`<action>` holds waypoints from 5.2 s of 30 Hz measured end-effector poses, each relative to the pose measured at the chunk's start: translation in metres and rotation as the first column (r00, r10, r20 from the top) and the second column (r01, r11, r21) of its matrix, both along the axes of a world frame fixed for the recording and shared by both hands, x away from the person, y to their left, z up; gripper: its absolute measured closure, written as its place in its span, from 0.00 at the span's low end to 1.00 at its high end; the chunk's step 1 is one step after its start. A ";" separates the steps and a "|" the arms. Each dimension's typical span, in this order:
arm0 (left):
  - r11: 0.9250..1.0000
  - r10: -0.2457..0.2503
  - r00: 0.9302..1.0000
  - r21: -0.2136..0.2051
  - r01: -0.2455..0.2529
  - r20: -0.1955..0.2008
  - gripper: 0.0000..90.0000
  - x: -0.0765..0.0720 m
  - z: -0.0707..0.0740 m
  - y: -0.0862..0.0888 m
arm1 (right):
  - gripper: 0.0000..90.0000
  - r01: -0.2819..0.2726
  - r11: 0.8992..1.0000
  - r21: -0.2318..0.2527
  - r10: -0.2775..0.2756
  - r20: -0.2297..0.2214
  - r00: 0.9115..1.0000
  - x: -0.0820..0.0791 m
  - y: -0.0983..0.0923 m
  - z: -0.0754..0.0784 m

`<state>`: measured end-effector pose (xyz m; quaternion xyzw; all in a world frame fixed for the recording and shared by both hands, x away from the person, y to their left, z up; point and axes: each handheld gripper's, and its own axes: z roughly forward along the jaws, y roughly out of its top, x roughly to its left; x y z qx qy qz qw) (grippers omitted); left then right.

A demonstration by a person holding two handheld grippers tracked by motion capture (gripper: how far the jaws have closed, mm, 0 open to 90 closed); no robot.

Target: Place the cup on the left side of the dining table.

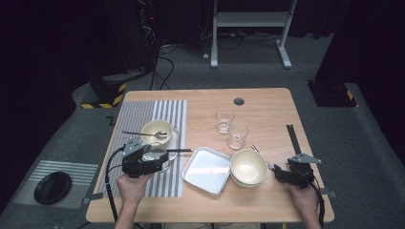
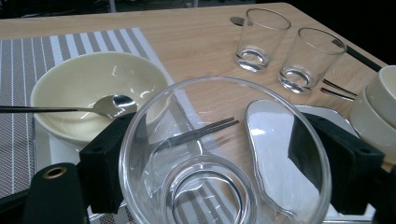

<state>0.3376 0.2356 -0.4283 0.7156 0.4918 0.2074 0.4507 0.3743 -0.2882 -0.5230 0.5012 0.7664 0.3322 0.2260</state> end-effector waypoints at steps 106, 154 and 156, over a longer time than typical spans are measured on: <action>0.996 0.012 0.999 0.091 -0.008 -0.042 0.20 0.001 -0.057 -0.007 | 0.40 0.002 1.000 -0.001 -0.002 -0.001 1.000 0.000 0.000 0.000; 0.994 0.011 0.998 0.110 -0.004 -0.065 0.19 0.002 -0.058 -0.008 | 0.40 0.007 1.000 0.004 -0.007 -0.003 1.000 0.000 0.000 0.000; 0.996 0.025 0.997 0.090 -0.018 -0.070 0.19 0.002 -0.058 -0.009 | 0.40 0.006 1.000 0.003 -0.006 -0.003 1.000 0.000 0.000 0.000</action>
